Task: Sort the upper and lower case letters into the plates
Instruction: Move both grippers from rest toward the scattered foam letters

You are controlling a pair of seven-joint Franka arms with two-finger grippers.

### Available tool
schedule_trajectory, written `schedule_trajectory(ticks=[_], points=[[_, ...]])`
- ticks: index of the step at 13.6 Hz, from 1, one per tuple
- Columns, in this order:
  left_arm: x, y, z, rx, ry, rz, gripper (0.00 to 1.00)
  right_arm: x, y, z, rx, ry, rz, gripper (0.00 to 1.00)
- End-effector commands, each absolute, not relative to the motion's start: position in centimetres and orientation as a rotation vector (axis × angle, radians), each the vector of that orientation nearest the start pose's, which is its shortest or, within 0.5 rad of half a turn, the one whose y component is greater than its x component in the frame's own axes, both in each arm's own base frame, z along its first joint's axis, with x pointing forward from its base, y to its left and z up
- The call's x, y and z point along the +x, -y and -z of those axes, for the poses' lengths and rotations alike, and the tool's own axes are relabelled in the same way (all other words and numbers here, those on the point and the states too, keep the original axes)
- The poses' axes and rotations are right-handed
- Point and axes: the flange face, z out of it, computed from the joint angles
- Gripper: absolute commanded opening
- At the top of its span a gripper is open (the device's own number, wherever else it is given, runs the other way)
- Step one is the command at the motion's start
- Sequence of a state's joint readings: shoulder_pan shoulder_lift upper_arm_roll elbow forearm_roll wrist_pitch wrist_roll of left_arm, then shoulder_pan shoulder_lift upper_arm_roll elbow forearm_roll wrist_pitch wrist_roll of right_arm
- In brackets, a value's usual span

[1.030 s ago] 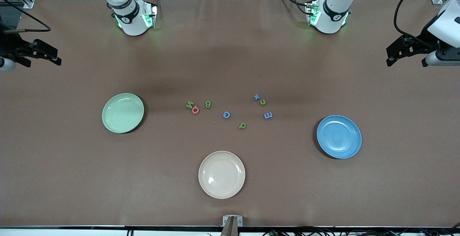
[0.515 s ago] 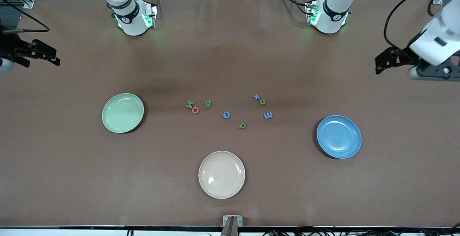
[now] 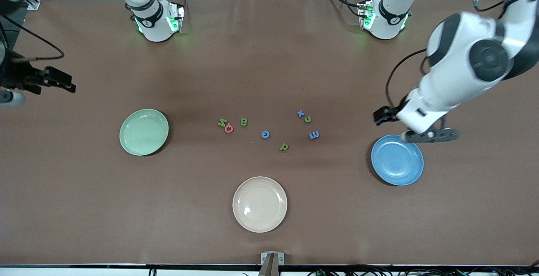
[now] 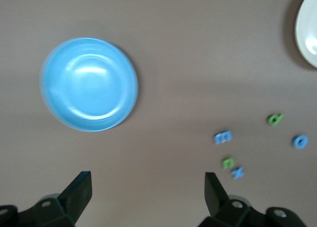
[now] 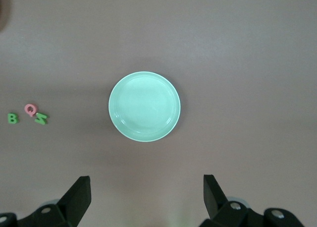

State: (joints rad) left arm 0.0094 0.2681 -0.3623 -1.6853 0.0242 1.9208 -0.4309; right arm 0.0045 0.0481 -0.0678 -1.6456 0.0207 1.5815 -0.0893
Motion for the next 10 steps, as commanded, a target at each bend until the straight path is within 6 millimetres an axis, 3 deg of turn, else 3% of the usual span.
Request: schedule_trajectory(ticks=[1, 3, 5, 8, 10], points=[[59.6, 23.8, -39.5, -3.213, 0.271, -0.002, 1.00, 59.3, 4.7, -51.3, -3.098, 0.019, -0.270, 1.00], [59.6, 25.9, -35.4, -3.236, 0.325, -0.009, 0.99, 59.4, 4.8, -50.5, -3.108, 0.014, -0.282, 1.00], [58.8, 28.7, -31.8, -3.218, 0.346, -0.034, 0.99, 59.7, 4.1, -48.8, -3.106, -0.186, -0.303, 1.00], [57.2, 31.6, -27.1, -3.074, 0.371, 0.025, 0.98, 60.5, 0.2, -43.3, -3.105, -0.326, -0.275, 1.00], [56.4, 33.2, -24.6, -3.065, 0.439, 0.037, 0.93, 60.4, -2.1, -39.3, -3.025, -0.460, -0.248, 1.00]])
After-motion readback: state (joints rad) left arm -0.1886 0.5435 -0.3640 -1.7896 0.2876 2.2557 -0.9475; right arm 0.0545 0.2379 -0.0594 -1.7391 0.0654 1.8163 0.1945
